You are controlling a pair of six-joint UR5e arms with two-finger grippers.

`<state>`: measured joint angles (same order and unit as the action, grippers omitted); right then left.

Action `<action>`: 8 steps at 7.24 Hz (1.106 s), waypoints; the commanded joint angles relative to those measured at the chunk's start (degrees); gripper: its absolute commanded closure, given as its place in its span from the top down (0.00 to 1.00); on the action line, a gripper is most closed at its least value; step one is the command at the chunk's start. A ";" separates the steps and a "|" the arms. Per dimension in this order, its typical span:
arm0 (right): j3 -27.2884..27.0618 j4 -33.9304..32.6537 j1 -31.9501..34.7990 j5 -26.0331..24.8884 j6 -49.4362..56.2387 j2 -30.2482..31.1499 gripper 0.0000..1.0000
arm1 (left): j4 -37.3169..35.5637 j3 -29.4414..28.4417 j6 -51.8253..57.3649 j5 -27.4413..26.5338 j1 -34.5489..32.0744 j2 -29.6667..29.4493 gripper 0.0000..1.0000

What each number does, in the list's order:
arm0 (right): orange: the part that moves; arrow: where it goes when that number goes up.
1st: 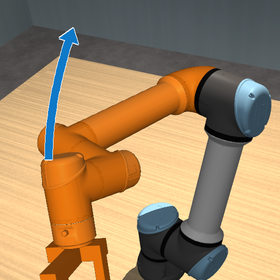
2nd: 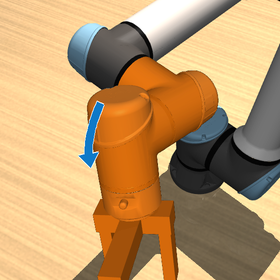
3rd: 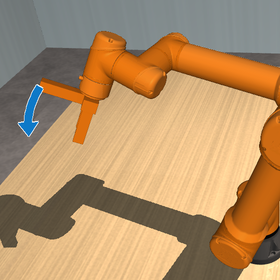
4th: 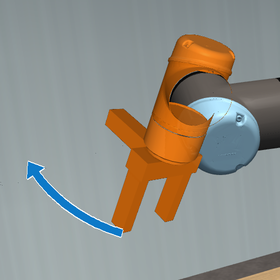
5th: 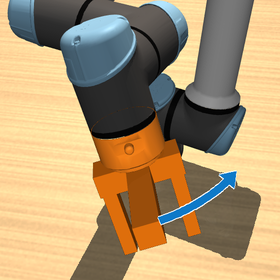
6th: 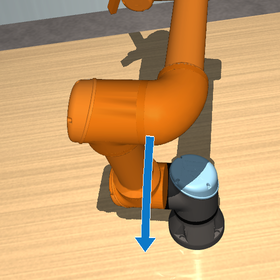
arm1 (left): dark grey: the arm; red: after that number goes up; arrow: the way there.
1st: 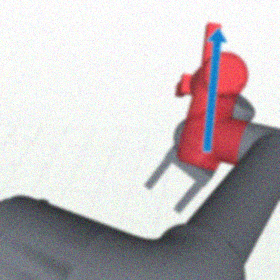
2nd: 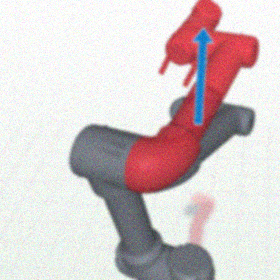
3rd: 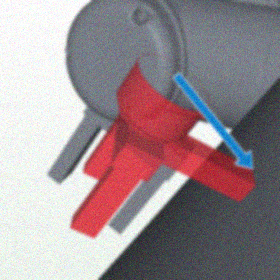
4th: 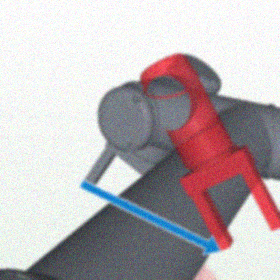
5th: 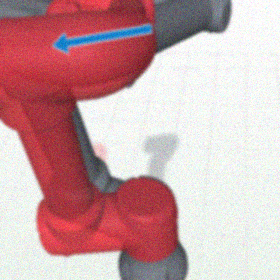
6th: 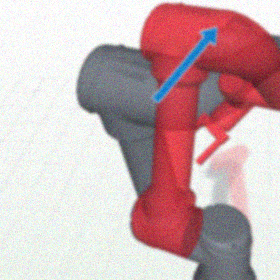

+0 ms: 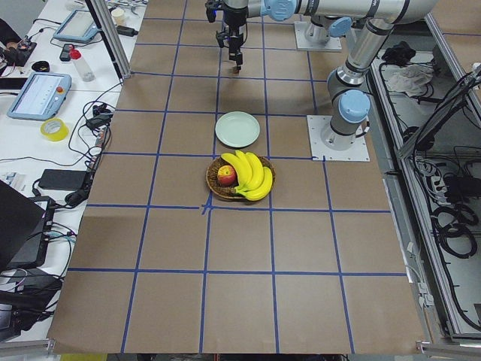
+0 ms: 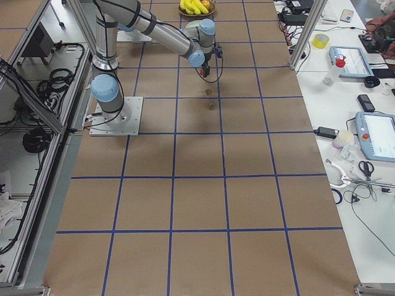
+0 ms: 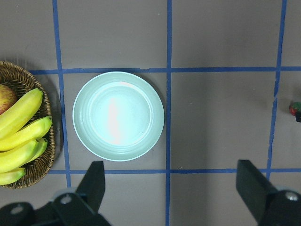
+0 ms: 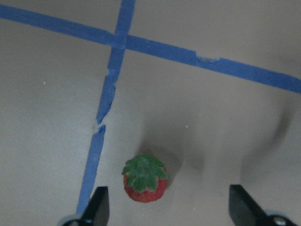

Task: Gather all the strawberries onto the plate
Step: 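Close the right gripper on the strawberry and lift it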

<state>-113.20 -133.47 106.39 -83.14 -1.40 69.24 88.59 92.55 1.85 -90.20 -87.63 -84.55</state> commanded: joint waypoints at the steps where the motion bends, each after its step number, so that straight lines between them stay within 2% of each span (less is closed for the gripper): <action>1: -0.01 -0.03 0.14 0.17 -0.01 -0.34 0.88 | 0.01 0.00 0.00 -0.07 0.00 0.00 1.00; 2: -0.01 -0.12 0.05 0.17 -0.01 -1.38 0.86 | 0.01 0.00 0.00 -0.07 0.00 0.00 1.00; 4: 0.08 -0.12 0.05 2.44 -0.01 -1.48 0.51 | 0.01 0.00 0.00 -0.07 0.00 0.00 1.00; 5: 0.17 -0.21 0.05 2.63 -0.18 -1.39 0.18 | 0.01 0.09 0.00 -0.07 0.00 0.00 1.00; 6: 0.60 -0.03 0.05 2.63 -0.62 -1.31 0.00 | 0.01 0.00 0.00 -0.07 0.00 0.00 1.00; 8: 1.22 0.23 0.05 2.63 -0.80 -0.95 0.00 | 0.01 0.00 0.00 -0.07 0.00 0.00 1.00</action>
<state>-112.46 -133.35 106.44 -80.54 -2.05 68.13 88.59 92.60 1.84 -90.26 -87.63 -84.55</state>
